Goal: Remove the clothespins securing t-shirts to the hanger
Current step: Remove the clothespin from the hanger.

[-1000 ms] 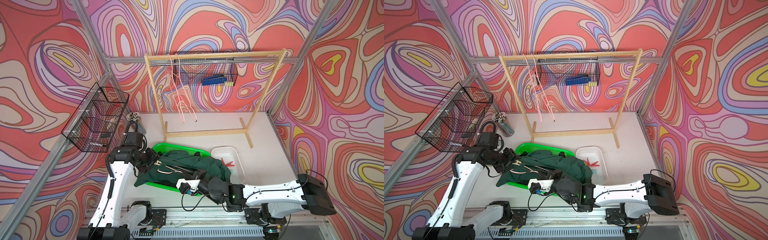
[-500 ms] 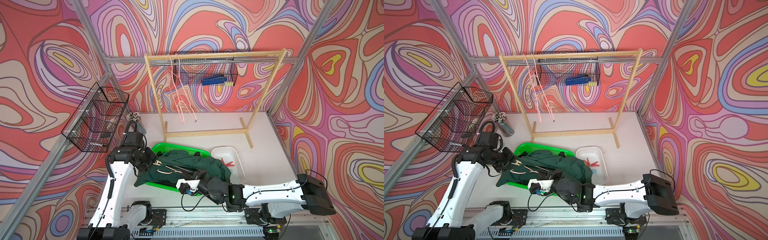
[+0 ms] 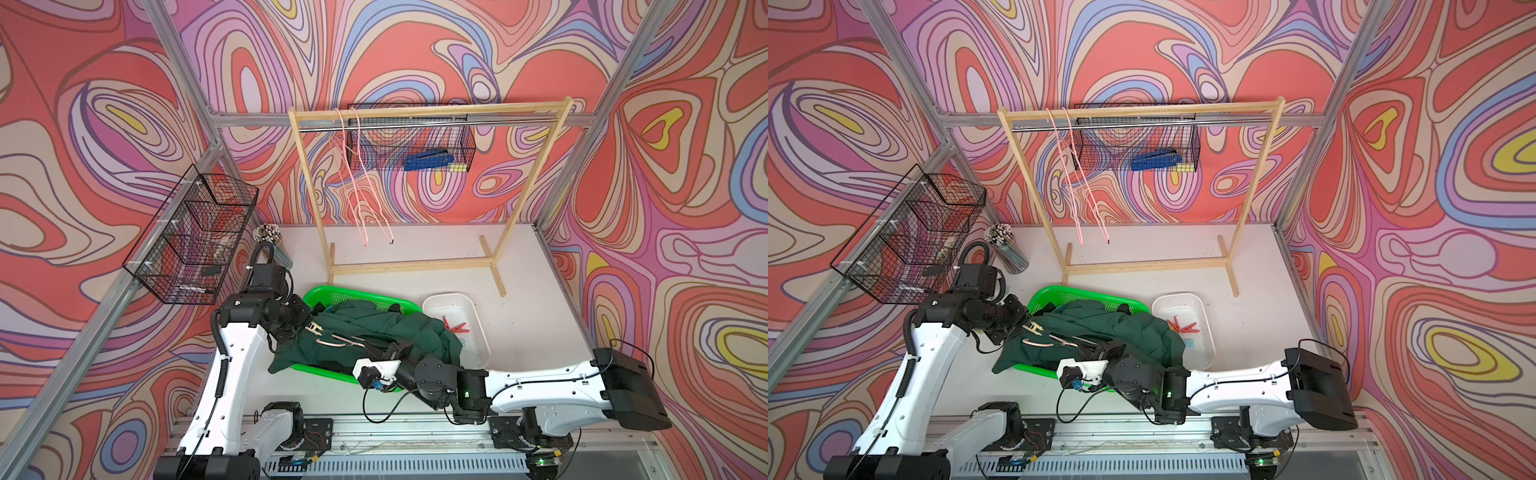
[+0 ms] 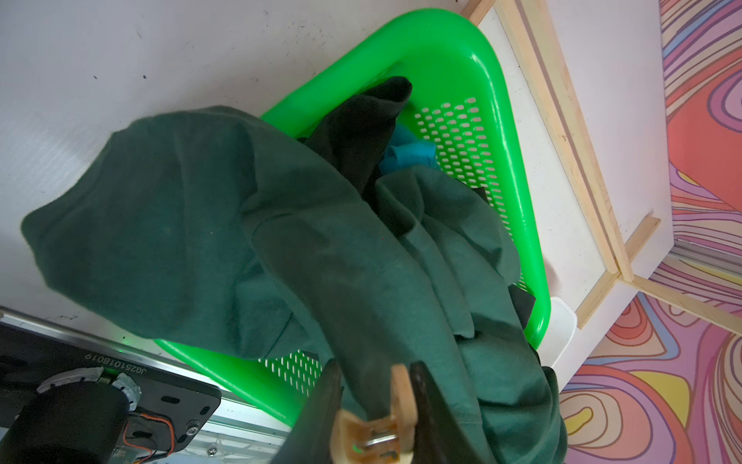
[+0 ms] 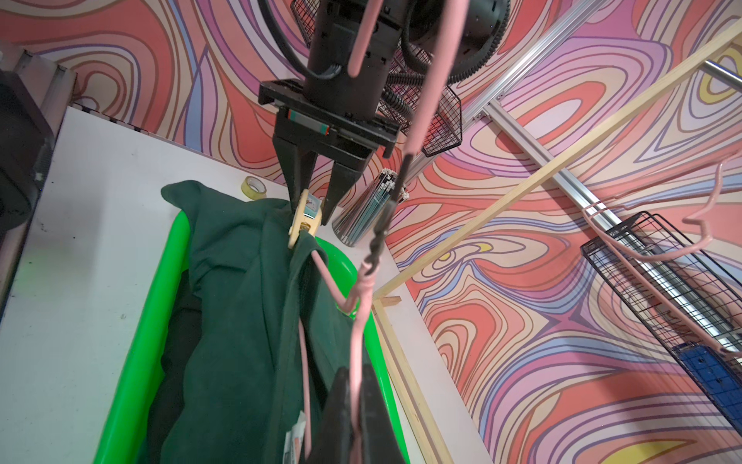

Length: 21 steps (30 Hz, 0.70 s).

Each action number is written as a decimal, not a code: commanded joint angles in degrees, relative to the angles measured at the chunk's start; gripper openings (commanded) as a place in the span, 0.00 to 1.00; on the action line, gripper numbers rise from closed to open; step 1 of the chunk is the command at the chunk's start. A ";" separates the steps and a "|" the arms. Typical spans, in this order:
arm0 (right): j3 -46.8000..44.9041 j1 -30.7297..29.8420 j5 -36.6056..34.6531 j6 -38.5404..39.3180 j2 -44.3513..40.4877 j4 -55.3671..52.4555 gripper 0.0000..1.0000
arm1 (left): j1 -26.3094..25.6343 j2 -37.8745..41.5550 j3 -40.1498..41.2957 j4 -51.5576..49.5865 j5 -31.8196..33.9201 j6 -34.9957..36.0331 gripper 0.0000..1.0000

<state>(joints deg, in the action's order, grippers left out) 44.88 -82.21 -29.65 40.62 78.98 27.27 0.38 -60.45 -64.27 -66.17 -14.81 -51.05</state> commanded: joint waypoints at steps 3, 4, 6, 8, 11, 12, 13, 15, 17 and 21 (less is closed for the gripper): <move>-0.54 -0.33 -1.29 -1.51 -0.66 0.82 0.00 | 0.30 0.89 0.65 -0.30 2.34 0.58 0.23; -0.50 -0.32 -1.37 -1.69 -0.49 0.50 0.00 | 0.32 0.88 0.42 -0.21 2.46 0.75 0.22; -0.03 -0.31 -1.67 -2.37 -0.27 -0.69 0.00 | 0.32 0.65 -0.30 -0.36 3.08 1.20 0.20; -0.05 -0.34 -2.23 -2.99 -0.01 -0.89 0.00 | 0.33 0.50 -1.09 -0.44 3.66 1.68 0.20; 0.07 -0.34 -2.86 -3.91 0.24 -1.50 0.00 | 0.40 0.39 -1.90 -0.45 4.70 2.37 0.18; 0.12 -0.33 -3.04 -4.04 0.43 -1.79 0.00 | 0.40 0.31 -2.21 -0.45 4.99 2.74 0.18; 0.25 -0.36 -3.13 -4.33 0.60 -2.02 0.00 | 0.41 0.19 -2.41 -0.37 5.35 3.00 0.18; 0.55 -0.27 -3.44 -4.87 1.07 -2.48 0.00 | 0.41 -0.04 -2.99 -0.09 5.91 3.53 0.18; 1.32 -0.14 -3.75 -5.80 1.86 -3.55 0.00 | 0.41 -0.41 -3.74 0.12 6.28 4.13 0.18; 5.72 1.77 -2.52 -10.74 3.86 -9.34 0.00 | 0.41 -0.59 -5.27 0.45 5.88 5.60 0.18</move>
<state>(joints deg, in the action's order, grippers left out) 47.09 -81.73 -31.92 34.65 81.52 22.28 0.45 -60.84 -67.75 -65.87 -10.17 -47.16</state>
